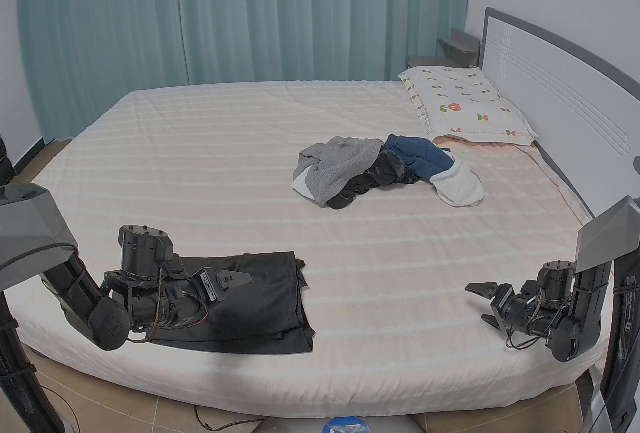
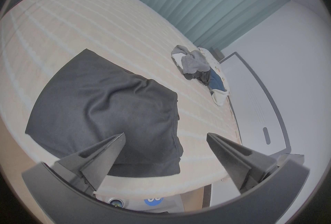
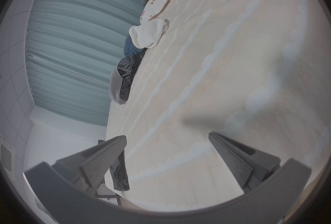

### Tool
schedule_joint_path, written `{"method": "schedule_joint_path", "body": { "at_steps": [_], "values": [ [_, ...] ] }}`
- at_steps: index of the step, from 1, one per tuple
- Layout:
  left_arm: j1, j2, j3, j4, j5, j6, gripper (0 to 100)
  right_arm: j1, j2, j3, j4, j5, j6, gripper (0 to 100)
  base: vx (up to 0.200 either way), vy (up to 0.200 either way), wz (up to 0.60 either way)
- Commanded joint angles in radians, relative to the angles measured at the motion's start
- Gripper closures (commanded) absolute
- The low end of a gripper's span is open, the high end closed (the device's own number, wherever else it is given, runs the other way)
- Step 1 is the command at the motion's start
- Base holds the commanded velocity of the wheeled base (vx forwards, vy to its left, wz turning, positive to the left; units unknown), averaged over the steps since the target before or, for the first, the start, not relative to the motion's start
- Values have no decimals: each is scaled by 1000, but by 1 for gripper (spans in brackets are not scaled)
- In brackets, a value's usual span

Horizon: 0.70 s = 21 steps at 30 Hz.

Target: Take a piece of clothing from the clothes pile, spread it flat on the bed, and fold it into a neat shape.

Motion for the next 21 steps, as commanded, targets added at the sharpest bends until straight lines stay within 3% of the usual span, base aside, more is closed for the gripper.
{"method": "schedule_joint_path", "body": {
  "at_steps": [1, 10, 17, 21],
  "values": [
    [26, 20, 25, -21, -6, -7, 0, 1, 0, -2, -9, 0, -1, 0, 0, 0, 0],
    [43, 31, 27, -24, -9, -22, 0, 2, 0, 0, -9, 0, -4, 0, 0, 0, 0],
    [95, 47, 13, -27, -41, -59, 0, -1, 0, -2, -9, 4, -16, 0, 0, 200, 0],
    [144, 73, 19, -39, -132, -134, 0, -3, -3, 0, -9, 4, -16, 0, 0, 200, 0]
  ]
}}
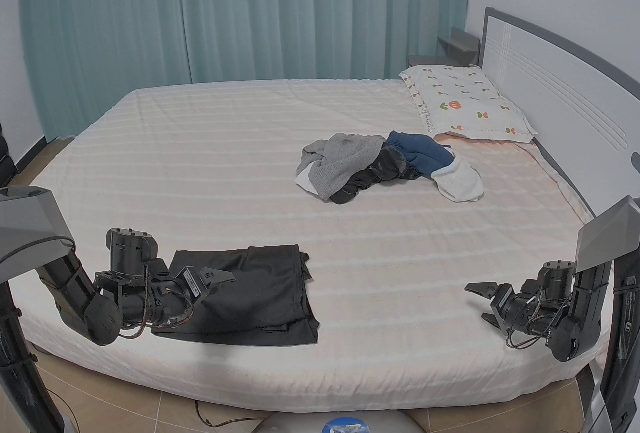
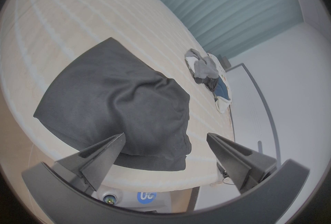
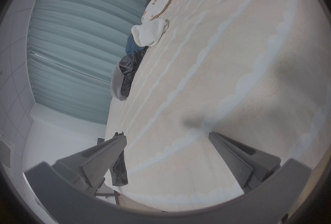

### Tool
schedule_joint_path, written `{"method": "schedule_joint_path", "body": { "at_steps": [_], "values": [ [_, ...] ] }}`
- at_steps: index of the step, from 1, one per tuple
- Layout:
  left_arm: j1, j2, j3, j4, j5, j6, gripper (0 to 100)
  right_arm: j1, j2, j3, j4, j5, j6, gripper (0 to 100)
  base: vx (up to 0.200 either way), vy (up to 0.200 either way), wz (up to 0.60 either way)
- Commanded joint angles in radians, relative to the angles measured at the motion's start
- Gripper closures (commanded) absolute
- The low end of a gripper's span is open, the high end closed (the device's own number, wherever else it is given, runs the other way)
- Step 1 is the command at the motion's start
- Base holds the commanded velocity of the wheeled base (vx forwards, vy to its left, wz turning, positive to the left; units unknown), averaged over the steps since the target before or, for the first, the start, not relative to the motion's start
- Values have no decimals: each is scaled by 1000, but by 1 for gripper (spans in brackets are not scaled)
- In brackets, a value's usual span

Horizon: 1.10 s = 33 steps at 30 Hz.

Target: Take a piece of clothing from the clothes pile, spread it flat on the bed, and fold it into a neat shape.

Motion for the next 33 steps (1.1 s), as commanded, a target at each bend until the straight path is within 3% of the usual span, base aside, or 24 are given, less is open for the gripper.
{"method": "schedule_joint_path", "body": {
  "at_steps": [1, 11, 18, 27, 31, 33],
  "values": [
    [54, 40, 0, -17, -66, -56, 0, -1, -2, 2, -9, 0, 1, 0, 0, 200, 0],
    [74, 114, 9, -149, -57, -68, 0, 21, -64, 22, -9, 5, 2, 0, 0, 200, 0],
    [27, 181, 9, -221, 77, -70, 0, 179, -90, 4, -9, 9, -10, 0, 0, 200, 0],
    [27, 206, 9, -278, 114, -75, 0, 308, -71, -102, 8, 11, -82, 0, 0, 200, 0],
    [27, 206, 9, -279, 114, -75, 0, 306, -38, -122, 21, 11, -119, 0, 0, 200, 0],
    [25, 217, 3, -279, 118, -73, 0, 280, -16, -122, 22, 11, -192, 0, 0, 0, 0]
  ]
}}
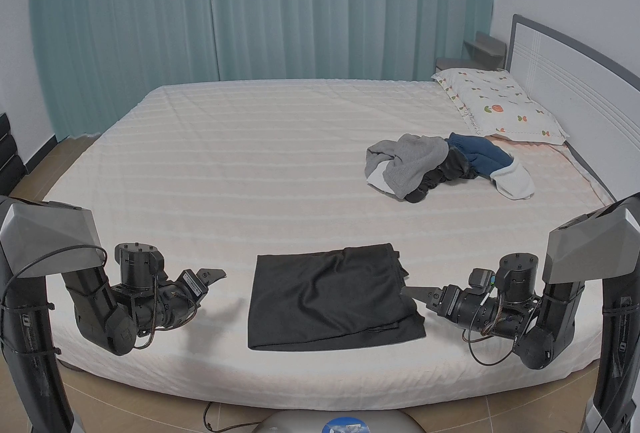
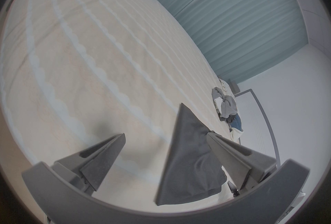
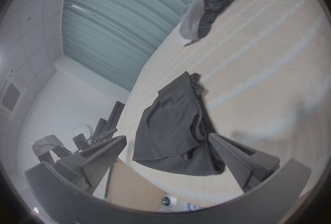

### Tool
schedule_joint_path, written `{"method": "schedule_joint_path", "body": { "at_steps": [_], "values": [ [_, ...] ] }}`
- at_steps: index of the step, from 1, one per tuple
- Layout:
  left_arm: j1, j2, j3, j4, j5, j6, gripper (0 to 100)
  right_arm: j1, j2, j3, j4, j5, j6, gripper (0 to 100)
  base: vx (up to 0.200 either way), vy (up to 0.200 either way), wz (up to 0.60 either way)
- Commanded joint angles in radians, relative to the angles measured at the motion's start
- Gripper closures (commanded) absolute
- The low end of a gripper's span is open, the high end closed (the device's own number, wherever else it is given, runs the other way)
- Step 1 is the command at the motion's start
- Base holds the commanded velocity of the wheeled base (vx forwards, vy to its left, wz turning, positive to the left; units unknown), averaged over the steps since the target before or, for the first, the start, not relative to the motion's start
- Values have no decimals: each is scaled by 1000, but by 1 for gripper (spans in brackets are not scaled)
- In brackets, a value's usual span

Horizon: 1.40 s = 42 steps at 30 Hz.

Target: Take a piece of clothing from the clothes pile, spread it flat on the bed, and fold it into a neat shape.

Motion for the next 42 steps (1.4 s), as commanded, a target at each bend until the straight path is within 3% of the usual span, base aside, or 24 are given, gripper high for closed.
{"method": "schedule_joint_path", "body": {
  "at_steps": [1, 8, 18, 39, 40, 42],
  "values": [
    [-4, 21, -7, -1, 13, 0, 0, -25, 34, -4, 4, 0, -64, 0, 0, 0, 0],
    [-17, 32, 0, -1, 55, 7, 0, -26, 31, 32, 2, -3, -123, 0, 0, 0, 0],
    [-18, 32, 1, -1, 55, 8, 0, -66, 20, 3, 4, -3, -129, 0, 0, 0, 0],
    [-17, 33, 1, -2, 55, 8, 0, -42, 123, -114, 36, -3, -188, 0, 0, 0, 0],
    [-17, 33, 1, -2, 53, 8, 0, -28, 109, -125, 70, -3, -188, 100, 0, 0, 0],
    [-17, 33, 1, -2, 55, 8, 0, -16, 97, -132, 110, -4, -188, 100, 0, 0, 0]
  ]
}}
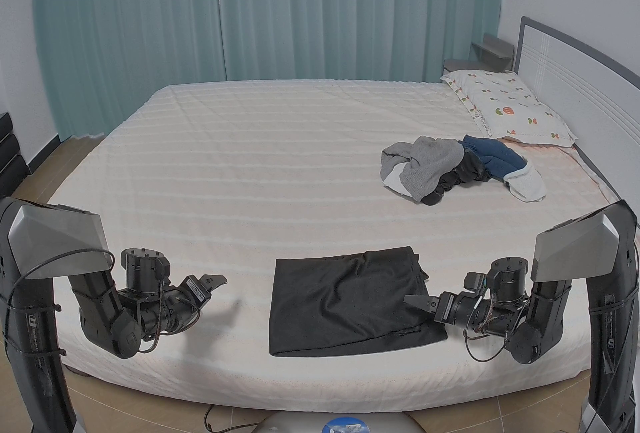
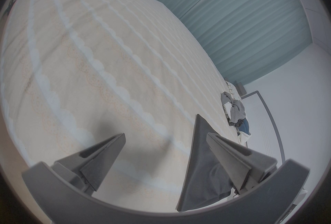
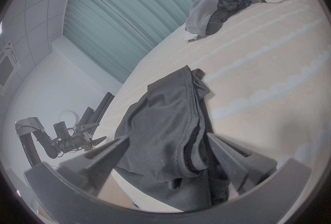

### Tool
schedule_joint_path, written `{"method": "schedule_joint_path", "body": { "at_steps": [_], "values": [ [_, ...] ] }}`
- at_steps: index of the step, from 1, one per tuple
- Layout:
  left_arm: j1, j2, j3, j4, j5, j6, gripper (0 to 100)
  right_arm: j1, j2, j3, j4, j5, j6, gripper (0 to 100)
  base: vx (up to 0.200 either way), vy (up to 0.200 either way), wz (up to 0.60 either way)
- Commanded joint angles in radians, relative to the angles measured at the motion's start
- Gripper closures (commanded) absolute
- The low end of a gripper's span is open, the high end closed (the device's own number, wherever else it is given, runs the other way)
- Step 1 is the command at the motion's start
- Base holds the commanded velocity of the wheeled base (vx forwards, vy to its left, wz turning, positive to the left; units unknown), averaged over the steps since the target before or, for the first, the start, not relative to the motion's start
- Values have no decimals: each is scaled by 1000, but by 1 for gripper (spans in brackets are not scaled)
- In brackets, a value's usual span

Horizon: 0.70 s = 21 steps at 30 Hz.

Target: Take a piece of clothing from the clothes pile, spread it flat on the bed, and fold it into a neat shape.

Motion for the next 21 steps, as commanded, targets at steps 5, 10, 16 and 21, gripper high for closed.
{"method": "schedule_joint_path", "body": {
  "at_steps": [5, 10, 16, 21],
  "values": [
    [0, 1, 1, 0, 1, 0, 0, 32, -32, -23, 78, -4, -1, 100, 0, 0, 0],
    [0, 1, 1, 0, 1, 0, 0, 9, -47, -9, 78, -2, -3, 100, 0, 0, 0],
    [0, 1, 1, 0, 1, 0, 0, 0, -107, 61, 82, -2, -15, 100, 0, 0, 0],
    [0, 1, 3, 0, 1, 0, 0, -16, -119, 126, 82, -1, -88, 100, 0, 0, 0]
  ]
}}
